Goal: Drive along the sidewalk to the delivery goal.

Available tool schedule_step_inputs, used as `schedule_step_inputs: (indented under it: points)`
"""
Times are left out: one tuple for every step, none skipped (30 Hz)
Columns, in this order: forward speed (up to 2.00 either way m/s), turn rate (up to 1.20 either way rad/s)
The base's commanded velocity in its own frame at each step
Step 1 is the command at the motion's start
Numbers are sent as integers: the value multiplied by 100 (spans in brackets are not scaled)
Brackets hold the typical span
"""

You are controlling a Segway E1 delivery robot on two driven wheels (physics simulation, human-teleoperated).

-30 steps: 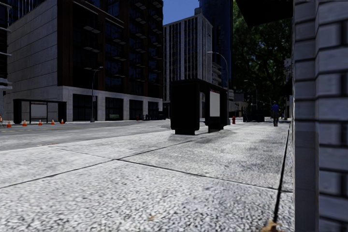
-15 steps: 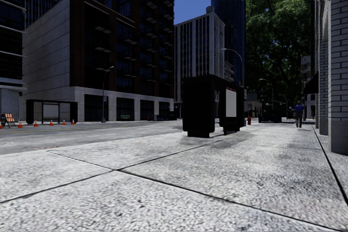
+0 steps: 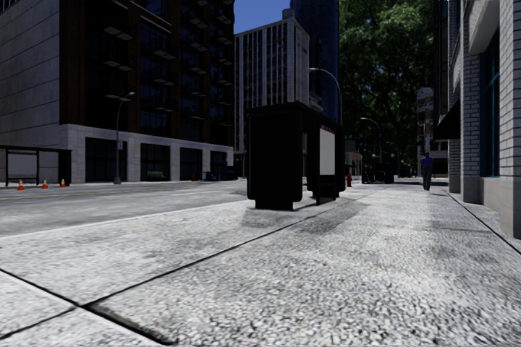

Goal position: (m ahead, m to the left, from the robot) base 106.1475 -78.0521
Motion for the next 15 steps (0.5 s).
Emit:
schedule_step_inputs:
  points:
    - [200,-57]
    - [200,-60]
    - [200,-61]
    - [200,-61]
    - [200,-61]
    - [200,-62]
    - [200,-62]
    - [200,-62]
    - [200,-62]
    - [200,-62]
    - [200,-62]
    - [200,-62]
    - [200,-62]
    - [200,-62]
    - [200,-62]
